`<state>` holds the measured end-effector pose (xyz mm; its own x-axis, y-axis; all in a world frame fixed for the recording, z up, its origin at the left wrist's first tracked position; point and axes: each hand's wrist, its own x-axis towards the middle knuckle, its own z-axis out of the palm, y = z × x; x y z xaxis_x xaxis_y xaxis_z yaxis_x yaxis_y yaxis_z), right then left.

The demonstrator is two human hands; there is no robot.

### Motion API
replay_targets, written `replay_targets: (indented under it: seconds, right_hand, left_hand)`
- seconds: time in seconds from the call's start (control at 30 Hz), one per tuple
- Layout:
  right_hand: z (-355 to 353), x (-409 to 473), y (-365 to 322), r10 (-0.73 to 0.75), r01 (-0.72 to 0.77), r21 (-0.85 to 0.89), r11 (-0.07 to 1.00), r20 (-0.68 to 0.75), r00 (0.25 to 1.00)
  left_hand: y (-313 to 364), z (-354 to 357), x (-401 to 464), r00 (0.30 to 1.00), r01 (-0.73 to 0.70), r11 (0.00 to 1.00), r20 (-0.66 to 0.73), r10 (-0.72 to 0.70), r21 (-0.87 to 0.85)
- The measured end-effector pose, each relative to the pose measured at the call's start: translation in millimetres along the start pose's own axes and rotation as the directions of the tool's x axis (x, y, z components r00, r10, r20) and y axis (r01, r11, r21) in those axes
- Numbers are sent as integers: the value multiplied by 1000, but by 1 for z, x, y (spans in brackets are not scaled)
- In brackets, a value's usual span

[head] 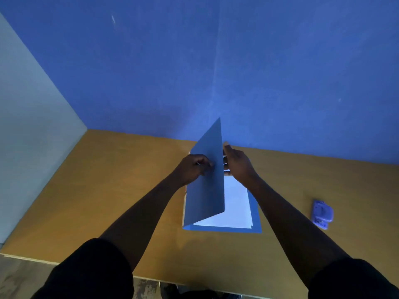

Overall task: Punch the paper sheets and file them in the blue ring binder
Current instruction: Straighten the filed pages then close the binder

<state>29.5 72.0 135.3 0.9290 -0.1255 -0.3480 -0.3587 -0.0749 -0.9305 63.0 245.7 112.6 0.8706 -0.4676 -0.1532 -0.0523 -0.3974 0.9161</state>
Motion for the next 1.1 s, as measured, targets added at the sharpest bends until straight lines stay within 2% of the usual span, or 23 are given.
replay_targets:
  seconds: [0.03,0.1,0.17,0.2,0.3,0.43,0.53,0.63,0.73,0.9,1.1]
  right_hand:
    - [-11,1,5,-8,8,-11,1000,-26,1000]
    - [-32,4,17,-80,58,-223,973,-88,993]
    - [-52,6,30,-101,25,-518,855,-120,988]
    - [-58,6,37,-86,-13,-600,800,-136,987]
    - [-79,9,63,-13,-107,-602,791,-191,982]
    - [-93,11,101,30,-173,-603,779,-241,970]
    - [-97,11,123,103,-224,-649,727,-219,970]
    - [-98,8,143,145,-227,-736,638,-175,974]
    - [-98,5,161,172,-195,-800,568,-117,978]
    - [-97,2,175,120,-101,-890,444,-53,991]
    - [-117,6,180,117,-120,-905,408,-78,990]
  left_hand:
    - [-2,10,2,1000,-24,999,13,24,48]
    - [-7,27,7,997,-68,988,43,63,139]
    - [-15,40,11,996,-69,970,66,55,232]
    - [-20,44,10,997,-48,957,64,31,286]
    - [-36,59,10,998,52,897,17,-66,440]
    - [-51,72,3,958,230,737,-16,-286,635]
    - [-61,82,-4,901,339,640,-41,-433,689]
    - [-74,92,-6,855,424,616,-68,-515,663]
    - [-78,100,-4,855,448,657,-75,-513,606]
    - [-75,110,1,891,414,692,-109,-440,591]
    - [-65,130,12,904,387,701,-95,-417,600]
